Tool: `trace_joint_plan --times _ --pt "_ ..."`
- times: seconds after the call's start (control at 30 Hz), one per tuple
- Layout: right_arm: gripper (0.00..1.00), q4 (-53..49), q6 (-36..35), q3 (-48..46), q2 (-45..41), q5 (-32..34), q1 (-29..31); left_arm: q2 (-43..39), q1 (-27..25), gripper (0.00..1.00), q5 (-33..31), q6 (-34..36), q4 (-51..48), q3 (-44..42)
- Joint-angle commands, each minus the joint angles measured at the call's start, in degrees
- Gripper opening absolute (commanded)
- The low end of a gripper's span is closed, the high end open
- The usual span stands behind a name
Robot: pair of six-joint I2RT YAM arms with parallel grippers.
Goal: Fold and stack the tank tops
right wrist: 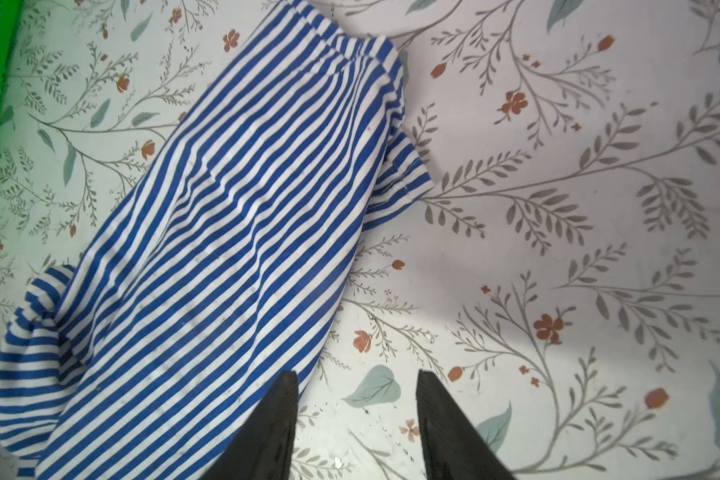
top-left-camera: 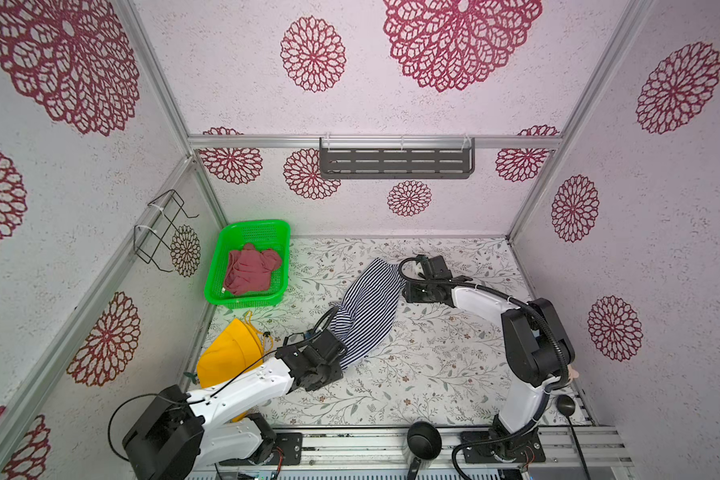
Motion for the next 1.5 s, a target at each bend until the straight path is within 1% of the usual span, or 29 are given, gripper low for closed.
trace_joint_plan --times 0.0,0.07,0.13,0.2,0.23,0.3,0.4,0.57,0.6,0.67,0.7,0.73,0.77,0.8,0.83,0.87,0.9,0.97,1.07,1.13,1.2,1.23,1.3,1.37,1.47 --pt "0.51 -0.7 -0.9 2.6 0.5 0.8 -1.7 4.1 -0.3 0.49 -1.1 -1.2 5.4 1.7" --pt "0.52 -0.6 -1.4 3.6 1.4 1.0 -2.2 6.6 -0.3 0.46 -1.2 -0.4 6.1 2.8" --pt "0.52 -0.1 -2.1 5.0 3.3 0.8 -2.8 8.2 -0.3 0.3 -1.2 -0.4 8.6 2.5" --pt "0.52 -0.9 -3.6 7.9 6.0 0.2 -2.8 8.8 0.1 0.15 -1.5 -0.5 9.0 2.5" --pt "0.52 -1.5 -4.4 9.6 7.6 0.0 -2.8 8.6 0.3 0.09 -1.9 -0.3 8.2 2.7" --pt "0.52 -2.3 -5.2 12.4 10.4 0.0 -2.8 7.0 0.7 0.0 -3.5 -0.2 6.2 3.1" --pt "0.51 -3.6 -5.8 16.6 14.8 0.7 -2.9 3.0 2.4 0.0 -5.8 0.0 4.9 3.1" --pt "0.49 -3.9 -5.1 20.6 20.3 -0.3 -2.8 -1.0 4.4 0.0 -6.8 0.8 3.6 4.2" --pt "0.44 -3.9 -5.1 21.3 21.3 -0.5 -2.7 -1.2 4.4 0.0 -6.8 0.9 3.1 4.5" --pt "0.23 -5.2 -5.2 23.1 22.5 -1.6 -2.7 -0.9 4.4 0.0 -6.3 0.9 3.1 4.3" --pt "0.11 -5.7 -5.4 23.7 22.7 -1.9 -2.7 -0.7 4.4 0.0 -5.8 0.8 3.2 4.1" --pt "0.02 -5.8 -5.4 23.6 22.2 -2.0 -2.7 -0.3 4.4 0.08 -5.3 0.7 3.4 3.8" --pt "0.0 -5.9 -5.5 23.4 21.2 -1.9 -2.7 0.3 4.4 0.19 -4.8 0.7 4.0 3.5" --pt "0.0 -6.4 -5.7 23.1 19.8 -1.8 -2.6 0.9 4.4 0.33 -4.1 0.6 4.9 3.1" --pt "0.0 -6.7 -5.9 22.5 18.2 -1.6 -2.7 1.5 4.2 0.42 -3.7 0.5 5.9 2.7" --pt "0.0 -6.9 -6.3 21.5 15.9 -1.3 -2.7 2.4 4.1 0.48 -3.2 0.2 7.1 2.3" --pt "0.0 -7.4 -6.5 20.4 13.5 -1.0 -2.7 3.4 4.0 0.52 -2.9 0.1 8.2 2.0" --pt "0.0 -8.3 -6.9 17.6 8.6 -0.7 -2.7 5.3 3.8 0.57 -2.3 0.0 10.4 1.7" --pt "0.0 -8.9 -7.1 11.9 1.0 -1.0 -2.7 8.7 3.6 0.58 -1.4 0.0 13.2 1.9" --pt "0.0 -9.2 -6.8 8.0 -3.4 -1.3 -2.7 10.9 3.4 0.49 -0.8 0.3 14.2 2.3" --pt "0.0 -9.8 -6.6 4.1 -7.5 -1.4 -2.7 12.3 3.2 0.34 -0.5 0.5 14.9 2.8" --pt "0.0 -10.1 -6.5 2.2 -9.3 -1.3 -2.7 12.7 3.2 0.29 -0.5 0.6 15.3 2.8" --pt "0.0 -10.8 -6.3 -1.2 -13.1 -1.2 -2.7 13.0 3.2 0.13 -0.6 0.9 15.4 3.3" --pt "0.0 -12.1 -5.9 -3.5 -16.4 -1.2 -2.7 12.8 3.3 0.0 -1.3 1.6 14.4 4.1" --pt "0.0 -13.5 -4.9 -5.9 -21.3 -0.9 -2.8 10.8 4.1 0.0 -1.9 2.8 13.1 5.3"
